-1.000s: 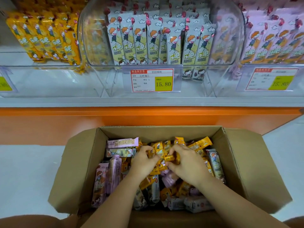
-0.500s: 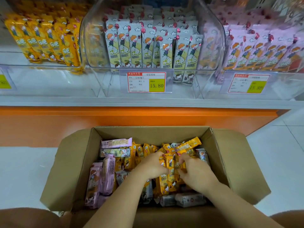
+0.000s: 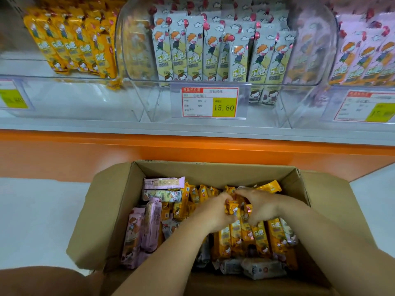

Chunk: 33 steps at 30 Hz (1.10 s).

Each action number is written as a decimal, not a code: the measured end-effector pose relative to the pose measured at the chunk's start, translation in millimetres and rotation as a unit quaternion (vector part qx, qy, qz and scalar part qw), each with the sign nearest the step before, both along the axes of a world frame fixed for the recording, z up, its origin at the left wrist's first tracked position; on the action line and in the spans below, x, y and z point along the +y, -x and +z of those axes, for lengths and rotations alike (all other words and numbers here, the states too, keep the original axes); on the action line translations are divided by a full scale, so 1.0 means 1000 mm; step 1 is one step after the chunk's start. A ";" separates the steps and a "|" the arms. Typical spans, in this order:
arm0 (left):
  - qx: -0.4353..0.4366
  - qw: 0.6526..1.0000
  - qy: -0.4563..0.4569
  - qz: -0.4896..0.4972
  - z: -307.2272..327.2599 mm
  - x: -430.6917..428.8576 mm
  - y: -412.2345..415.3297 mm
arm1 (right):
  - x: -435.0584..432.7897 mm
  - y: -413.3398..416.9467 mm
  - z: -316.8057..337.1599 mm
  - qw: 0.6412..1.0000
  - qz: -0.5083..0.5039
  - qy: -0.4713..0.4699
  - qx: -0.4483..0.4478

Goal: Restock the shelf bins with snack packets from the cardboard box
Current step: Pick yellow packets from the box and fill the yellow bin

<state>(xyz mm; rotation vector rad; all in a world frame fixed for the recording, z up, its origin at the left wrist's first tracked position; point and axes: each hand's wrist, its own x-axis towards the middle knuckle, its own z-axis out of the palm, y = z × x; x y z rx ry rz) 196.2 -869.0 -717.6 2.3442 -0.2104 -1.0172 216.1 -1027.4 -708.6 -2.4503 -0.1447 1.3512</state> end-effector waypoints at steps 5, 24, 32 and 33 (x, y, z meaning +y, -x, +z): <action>0.034 0.999 0.000 -0.005 -0.001 0.003 -0.009 | 0.003 -0.010 -0.003 0.998 0.060 0.008 -0.003; -0.040 0.994 -0.017 -0.100 0.046 0.020 0.018 | 0.005 0.065 0.036 0.995 0.043 0.039 -0.080; -0.153 0.979 0.001 -0.136 0.120 0.039 0.021 | 0.022 0.072 0.129 0.966 0.032 0.025 -0.254; -0.181 0.973 0.001 -0.145 0.137 0.045 0.019 | 0.026 0.069 0.146 0.959 0.035 0.021 -0.280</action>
